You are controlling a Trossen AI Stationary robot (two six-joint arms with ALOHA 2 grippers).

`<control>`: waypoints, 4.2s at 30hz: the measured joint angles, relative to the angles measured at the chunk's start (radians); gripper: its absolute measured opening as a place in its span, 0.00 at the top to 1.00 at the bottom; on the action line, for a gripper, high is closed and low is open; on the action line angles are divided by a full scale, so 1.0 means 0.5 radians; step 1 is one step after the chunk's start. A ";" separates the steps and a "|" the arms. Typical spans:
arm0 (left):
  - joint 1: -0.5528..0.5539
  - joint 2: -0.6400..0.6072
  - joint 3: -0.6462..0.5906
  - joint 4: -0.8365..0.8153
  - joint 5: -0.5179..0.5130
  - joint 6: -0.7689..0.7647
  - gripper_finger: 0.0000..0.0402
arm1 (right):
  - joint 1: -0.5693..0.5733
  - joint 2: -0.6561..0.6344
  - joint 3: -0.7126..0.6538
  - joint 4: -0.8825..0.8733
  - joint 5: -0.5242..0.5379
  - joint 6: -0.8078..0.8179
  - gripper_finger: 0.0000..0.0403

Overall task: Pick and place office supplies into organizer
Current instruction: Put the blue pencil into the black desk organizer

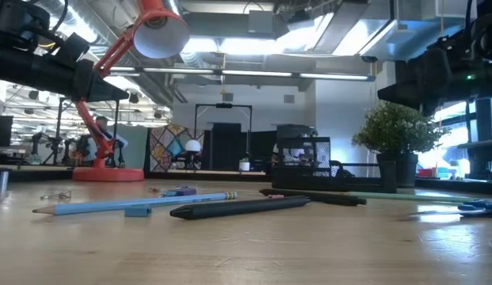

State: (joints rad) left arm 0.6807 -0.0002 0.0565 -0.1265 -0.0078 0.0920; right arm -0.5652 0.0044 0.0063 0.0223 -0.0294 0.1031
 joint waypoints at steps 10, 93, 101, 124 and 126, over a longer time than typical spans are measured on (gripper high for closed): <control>-0.001 0.000 0.000 0.000 -0.001 0.000 0.99 | 0.000 0.000 0.000 0.042 -0.238 0.258 0.85; 0.002 0.000 -0.001 0.019 0.000 0.172 0.99 | 0.000 -0.001 0.001 0.095 -0.628 0.345 0.34; 0.002 0.000 -0.001 0.015 0.091 0.153 0.95 | -0.001 -0.001 0.001 0.095 -0.628 0.259 0.34; 0.002 0.031 0.000 0.064 0.545 -0.352 0.69 | 0.103 0.178 0.472 -0.301 -0.573 -0.058 0.40; 0.002 0.031 0.000 0.064 0.544 -0.352 0.69 | 0.141 0.294 0.610 -0.451 -0.510 -0.069 0.42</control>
State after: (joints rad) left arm 0.6815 0.0151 0.0563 -0.0944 0.2642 -0.0840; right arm -0.4944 0.1516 0.3116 -0.2030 -0.2845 0.0686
